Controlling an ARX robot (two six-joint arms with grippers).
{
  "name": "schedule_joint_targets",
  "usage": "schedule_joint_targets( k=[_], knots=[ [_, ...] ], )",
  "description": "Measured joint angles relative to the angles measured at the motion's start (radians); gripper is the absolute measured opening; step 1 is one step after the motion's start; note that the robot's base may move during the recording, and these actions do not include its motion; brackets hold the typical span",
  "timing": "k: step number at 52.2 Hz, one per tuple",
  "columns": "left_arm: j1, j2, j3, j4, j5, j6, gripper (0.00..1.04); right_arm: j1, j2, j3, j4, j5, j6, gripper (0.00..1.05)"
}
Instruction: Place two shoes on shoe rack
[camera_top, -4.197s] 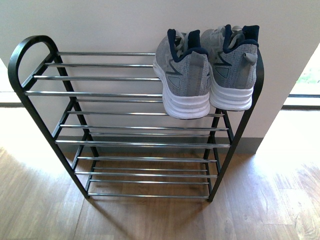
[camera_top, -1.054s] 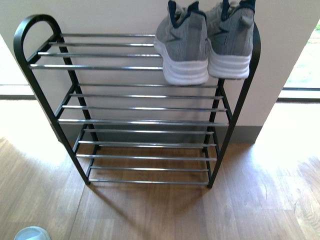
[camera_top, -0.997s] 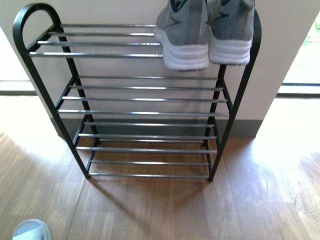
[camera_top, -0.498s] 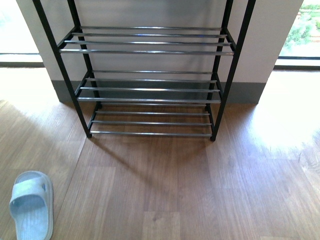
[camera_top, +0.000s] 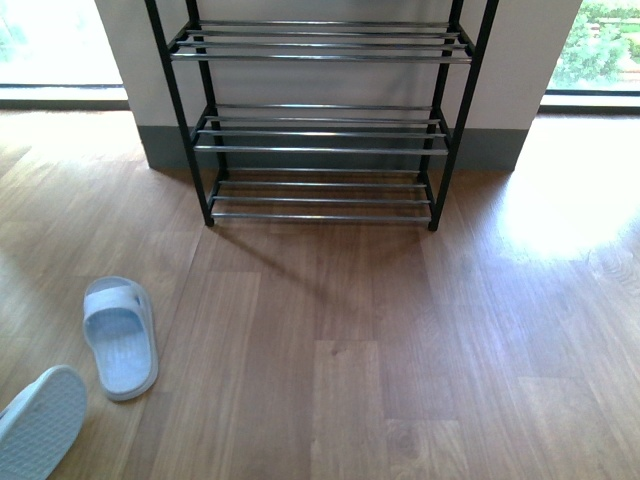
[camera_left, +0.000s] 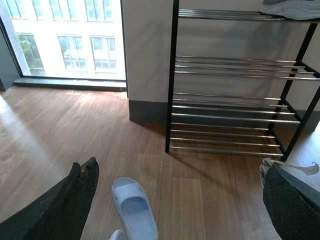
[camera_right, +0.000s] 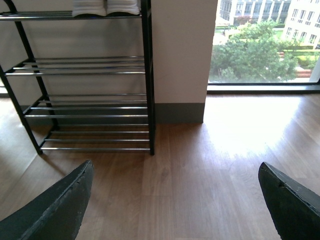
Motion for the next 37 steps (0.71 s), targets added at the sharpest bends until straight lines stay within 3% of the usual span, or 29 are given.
schedule_joint_targets(
  k=[37],
  knots=[
    [0.002, 0.0, 0.0, 0.0, 0.0, 0.0, 0.95, -0.002, 0.0, 0.0, 0.0, 0.002, 0.0, 0.96]
  ],
)
